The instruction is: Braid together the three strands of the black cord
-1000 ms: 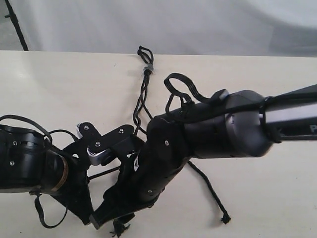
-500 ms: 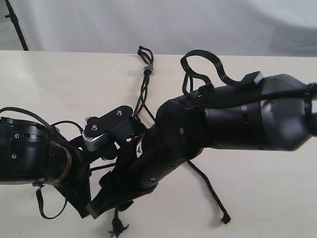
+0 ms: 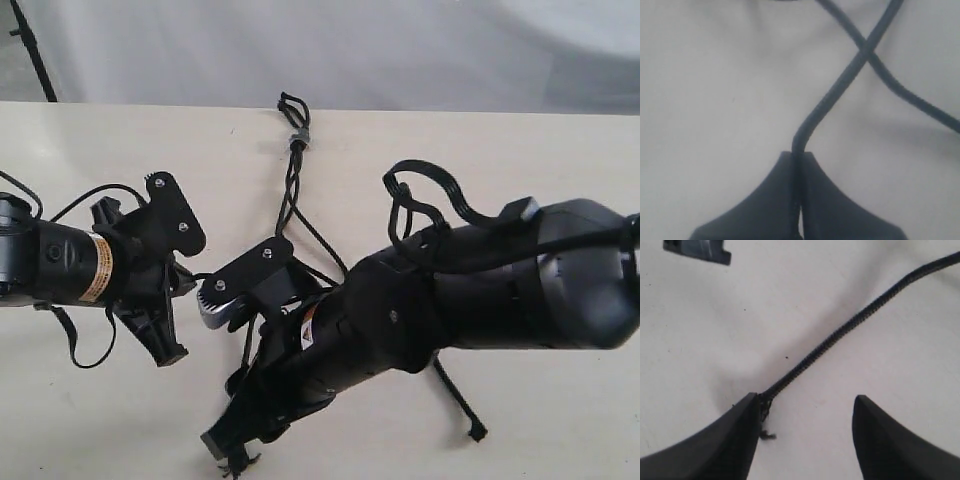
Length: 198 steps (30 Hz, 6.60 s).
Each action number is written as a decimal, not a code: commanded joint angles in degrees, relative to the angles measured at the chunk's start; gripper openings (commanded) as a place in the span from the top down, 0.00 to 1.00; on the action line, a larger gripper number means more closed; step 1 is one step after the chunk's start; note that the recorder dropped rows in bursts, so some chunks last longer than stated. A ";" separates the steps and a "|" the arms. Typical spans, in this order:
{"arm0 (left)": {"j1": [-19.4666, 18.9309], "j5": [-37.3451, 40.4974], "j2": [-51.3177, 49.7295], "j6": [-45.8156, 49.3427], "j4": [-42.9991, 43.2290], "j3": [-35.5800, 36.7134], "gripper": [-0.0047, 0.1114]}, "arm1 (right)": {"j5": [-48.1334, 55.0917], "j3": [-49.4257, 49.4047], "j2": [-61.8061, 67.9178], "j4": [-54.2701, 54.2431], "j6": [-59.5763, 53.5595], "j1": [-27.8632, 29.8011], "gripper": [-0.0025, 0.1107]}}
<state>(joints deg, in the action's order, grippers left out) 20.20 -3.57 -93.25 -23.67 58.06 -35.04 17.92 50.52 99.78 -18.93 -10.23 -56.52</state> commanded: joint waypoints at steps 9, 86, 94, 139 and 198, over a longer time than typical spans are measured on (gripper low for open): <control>-4.70 -9.60 -8.10 -0.31 0.21 -2.10 0.96 | -5.46 -0.55 6.78 -0.69 2.96 -4.37 0.51; 5.14 -8.19 5.23 -43.57 0.86 17.63 0.96 | 15.03 2.07 -6.63 27.20 18.37 9.98 0.47; 5.14 -8.19 5.23 -43.57 0.86 17.63 0.96 | 6.19 1.43 -1.03 25.50 17.95 12.41 0.47; 5.14 -15.65 5.32 -44.73 4.67 19.93 0.96 | 5.30 -3.95 1.59 25.03 10.91 12.26 0.98; 5.14 -5.29 11.21 -43.20 5.57 19.82 0.96 | 7.87 7.96 6.95 6.21 8.55 0.31 0.39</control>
<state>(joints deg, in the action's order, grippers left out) 25.05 -9.40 -82.11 -66.27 63.59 -15.58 27.23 58.25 105.71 -12.38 -1.78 -56.16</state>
